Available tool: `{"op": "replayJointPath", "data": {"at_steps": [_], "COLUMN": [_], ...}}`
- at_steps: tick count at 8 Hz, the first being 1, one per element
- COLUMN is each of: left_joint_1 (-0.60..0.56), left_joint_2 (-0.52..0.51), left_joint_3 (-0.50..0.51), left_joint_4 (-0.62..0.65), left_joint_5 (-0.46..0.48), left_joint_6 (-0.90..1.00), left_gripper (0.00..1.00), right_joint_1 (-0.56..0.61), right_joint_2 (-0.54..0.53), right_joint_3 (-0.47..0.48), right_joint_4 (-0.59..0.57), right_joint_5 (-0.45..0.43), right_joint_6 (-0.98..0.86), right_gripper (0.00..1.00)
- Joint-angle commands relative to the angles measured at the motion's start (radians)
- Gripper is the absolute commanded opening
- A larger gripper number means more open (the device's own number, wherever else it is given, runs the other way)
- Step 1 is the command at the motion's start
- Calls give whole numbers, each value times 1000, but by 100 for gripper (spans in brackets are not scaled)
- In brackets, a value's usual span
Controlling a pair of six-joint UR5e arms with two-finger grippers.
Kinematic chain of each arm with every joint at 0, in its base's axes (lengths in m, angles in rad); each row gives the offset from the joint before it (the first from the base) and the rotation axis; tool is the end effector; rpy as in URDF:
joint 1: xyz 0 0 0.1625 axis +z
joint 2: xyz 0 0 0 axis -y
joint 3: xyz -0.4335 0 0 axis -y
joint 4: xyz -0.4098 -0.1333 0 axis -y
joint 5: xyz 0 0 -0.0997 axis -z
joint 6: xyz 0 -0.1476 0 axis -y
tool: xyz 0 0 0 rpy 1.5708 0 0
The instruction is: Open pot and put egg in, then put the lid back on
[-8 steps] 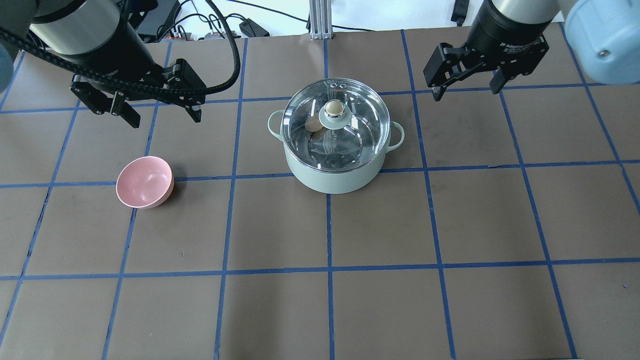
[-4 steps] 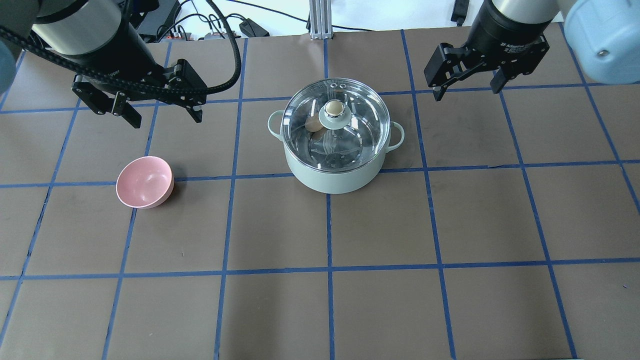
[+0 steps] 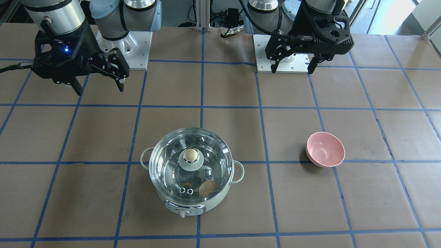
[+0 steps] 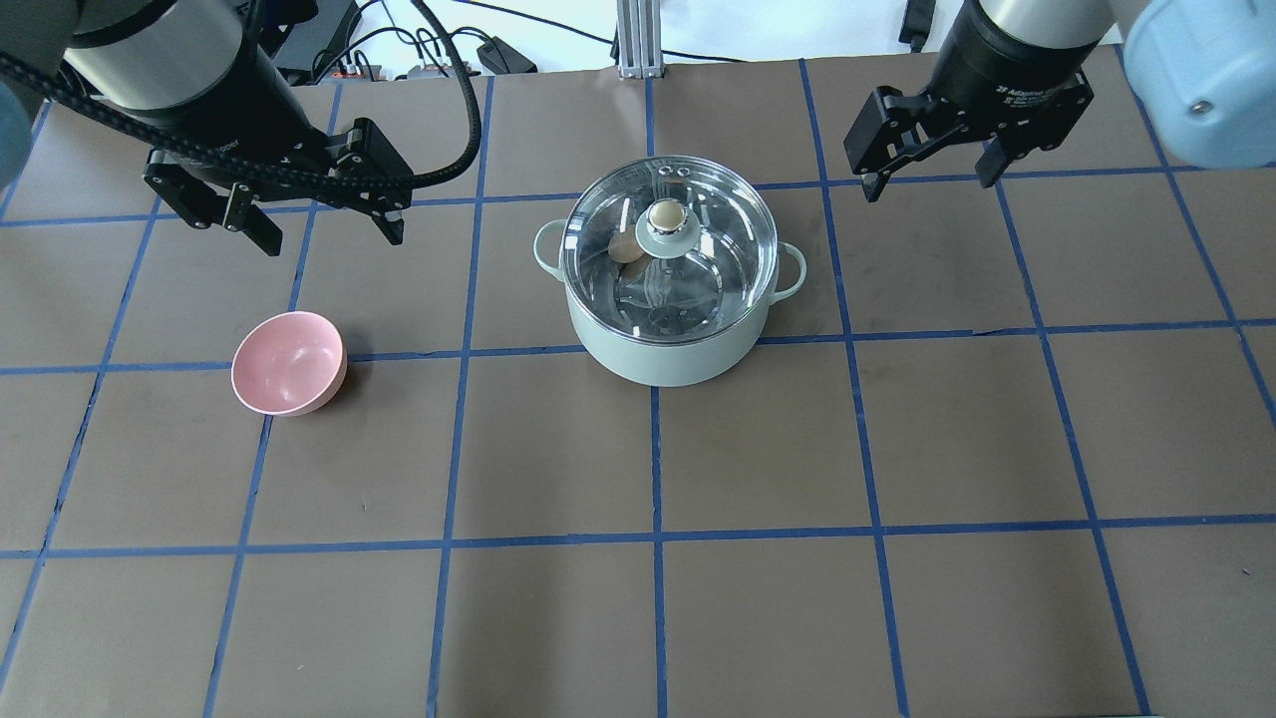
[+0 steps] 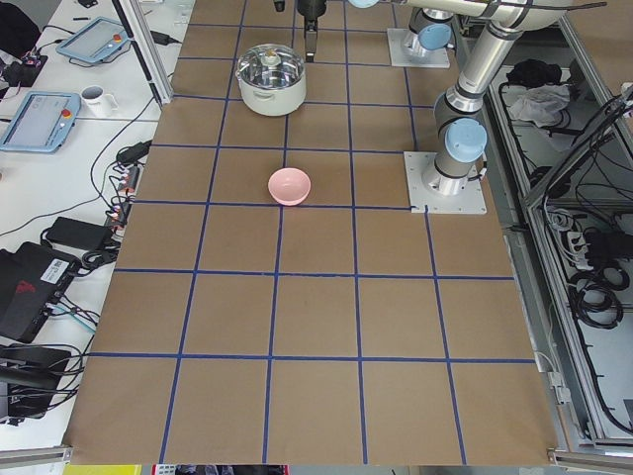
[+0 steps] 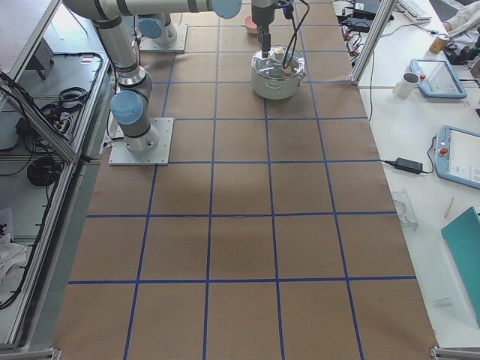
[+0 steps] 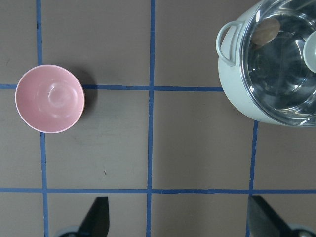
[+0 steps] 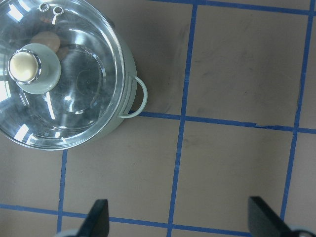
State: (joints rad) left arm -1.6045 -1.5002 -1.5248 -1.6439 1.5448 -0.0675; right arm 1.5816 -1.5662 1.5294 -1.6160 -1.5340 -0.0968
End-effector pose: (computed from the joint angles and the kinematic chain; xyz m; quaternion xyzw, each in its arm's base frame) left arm -0.1533 -0.4776 0.4995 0.0166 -0.9995 0.0211 0.0141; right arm 0.1444 -0.5214 0.4722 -0.0545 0.9975 -0.0417 0.0166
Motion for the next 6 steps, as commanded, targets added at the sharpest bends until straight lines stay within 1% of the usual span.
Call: {"op": "replayJointPath", "data": {"at_steps": [1,4,6], "left_joint_1": [0,0,0], "left_joint_2": [0,0,0], "left_joint_3": [0,0,0], "left_joint_4": [-1,1,-1], "left_joint_5": [0,0,0], "left_joint_6": [0,0,0], "left_gripper": [100,100,100], "right_joint_1": [0,0,0], "right_joint_2": [2,0,2], "right_joint_3": [1,3,3], "right_joint_4": [2,2,-1], "right_joint_5": [5,-11,-2], "right_joint_6": [2,-6,-6], "right_gripper": [100,100,100]}}
